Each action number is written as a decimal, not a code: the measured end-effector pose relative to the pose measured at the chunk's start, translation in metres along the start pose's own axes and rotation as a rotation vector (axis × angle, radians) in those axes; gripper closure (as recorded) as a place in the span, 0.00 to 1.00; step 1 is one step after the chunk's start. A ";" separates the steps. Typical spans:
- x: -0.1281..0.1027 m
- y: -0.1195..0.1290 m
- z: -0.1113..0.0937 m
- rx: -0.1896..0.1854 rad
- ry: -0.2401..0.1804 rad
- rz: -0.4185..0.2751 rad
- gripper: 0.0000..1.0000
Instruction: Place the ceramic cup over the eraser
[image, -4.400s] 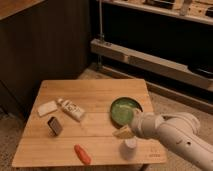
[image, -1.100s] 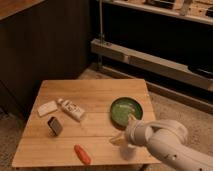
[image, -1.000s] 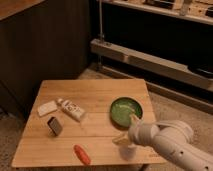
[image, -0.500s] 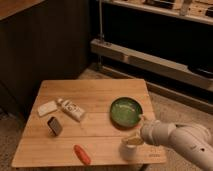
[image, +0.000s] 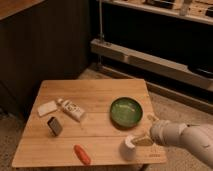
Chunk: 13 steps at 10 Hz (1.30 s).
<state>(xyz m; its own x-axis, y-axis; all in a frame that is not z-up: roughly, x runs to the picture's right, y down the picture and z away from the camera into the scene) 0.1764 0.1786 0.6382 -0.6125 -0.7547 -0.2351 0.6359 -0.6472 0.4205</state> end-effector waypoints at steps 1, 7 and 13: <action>-0.006 0.000 -0.005 0.004 0.018 -0.005 0.20; -0.028 -0.022 -0.003 0.039 0.084 -0.042 0.20; -0.048 -0.038 0.031 0.083 0.120 -0.026 0.20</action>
<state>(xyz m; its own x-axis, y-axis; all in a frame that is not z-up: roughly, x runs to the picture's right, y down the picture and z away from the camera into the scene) 0.1670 0.2430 0.6606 -0.5647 -0.7483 -0.3481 0.5765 -0.6595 0.4824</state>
